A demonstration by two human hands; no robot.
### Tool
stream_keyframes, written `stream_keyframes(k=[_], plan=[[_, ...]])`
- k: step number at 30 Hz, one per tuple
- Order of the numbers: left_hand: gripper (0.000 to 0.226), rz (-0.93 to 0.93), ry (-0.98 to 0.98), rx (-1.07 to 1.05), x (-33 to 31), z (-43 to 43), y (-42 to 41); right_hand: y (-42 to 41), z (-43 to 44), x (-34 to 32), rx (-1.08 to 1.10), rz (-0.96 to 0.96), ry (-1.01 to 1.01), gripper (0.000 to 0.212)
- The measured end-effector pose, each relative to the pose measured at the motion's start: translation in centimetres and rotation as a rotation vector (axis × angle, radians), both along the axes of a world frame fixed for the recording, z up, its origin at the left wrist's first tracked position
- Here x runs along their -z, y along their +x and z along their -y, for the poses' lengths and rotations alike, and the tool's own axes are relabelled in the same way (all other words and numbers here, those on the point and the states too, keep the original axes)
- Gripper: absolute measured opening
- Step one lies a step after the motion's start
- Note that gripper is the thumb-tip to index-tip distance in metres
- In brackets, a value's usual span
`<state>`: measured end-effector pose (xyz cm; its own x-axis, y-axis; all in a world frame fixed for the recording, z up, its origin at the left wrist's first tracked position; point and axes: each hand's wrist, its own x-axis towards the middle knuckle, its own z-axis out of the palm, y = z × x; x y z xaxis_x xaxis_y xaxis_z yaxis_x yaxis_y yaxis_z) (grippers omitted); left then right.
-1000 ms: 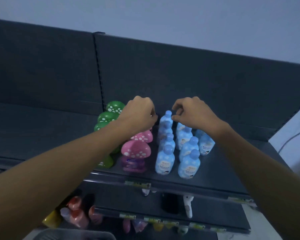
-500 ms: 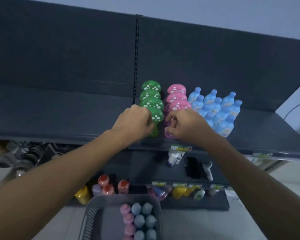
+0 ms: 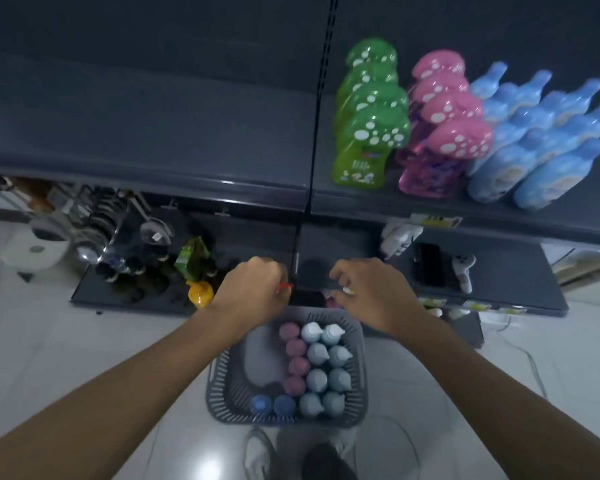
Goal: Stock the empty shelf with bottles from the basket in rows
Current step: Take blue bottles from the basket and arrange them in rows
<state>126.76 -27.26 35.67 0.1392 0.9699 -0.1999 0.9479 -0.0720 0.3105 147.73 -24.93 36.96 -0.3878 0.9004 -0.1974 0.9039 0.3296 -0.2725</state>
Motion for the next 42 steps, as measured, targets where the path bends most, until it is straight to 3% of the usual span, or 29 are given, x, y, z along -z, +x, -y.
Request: stream_keyframes(k=[11, 15, 19, 30, 36, 42], plan=[[0.020, 0.004, -0.319, 0.009, 14.6, 5.8, -1.7, -2.0, 5.0, 13.9, -0.055, 0.049, -0.227, 0.012], [0.023, -0.003, -0.416, 0.042, 19.3, 7.3, -1.7, -2.9, 6.7, 19.1, -0.066, 0.035, -0.294, 0.022], [0.023, -0.066, -0.445, 0.081, 23.1, 8.4, -1.5, -3.9, 8.2, 23.3, -0.068, 0.054, -0.376, 0.015], [0.032, -0.066, -0.598, 0.158, 29.4, 9.9, -1.1, -5.6, 10.3, 31.5, -0.156, 0.095, -0.505, 0.017], [0.028, -0.028, -0.584, 0.126, 30.8, 10.0, -0.9, -6.0, 10.7, 33.2, -0.217, 0.129, -0.490, 0.015], [0.027, -0.027, -0.564, 0.090, 31.6, 10.2, -0.8, -6.4, 10.9, 33.2, -0.190, 0.157, -0.572, 0.032]])
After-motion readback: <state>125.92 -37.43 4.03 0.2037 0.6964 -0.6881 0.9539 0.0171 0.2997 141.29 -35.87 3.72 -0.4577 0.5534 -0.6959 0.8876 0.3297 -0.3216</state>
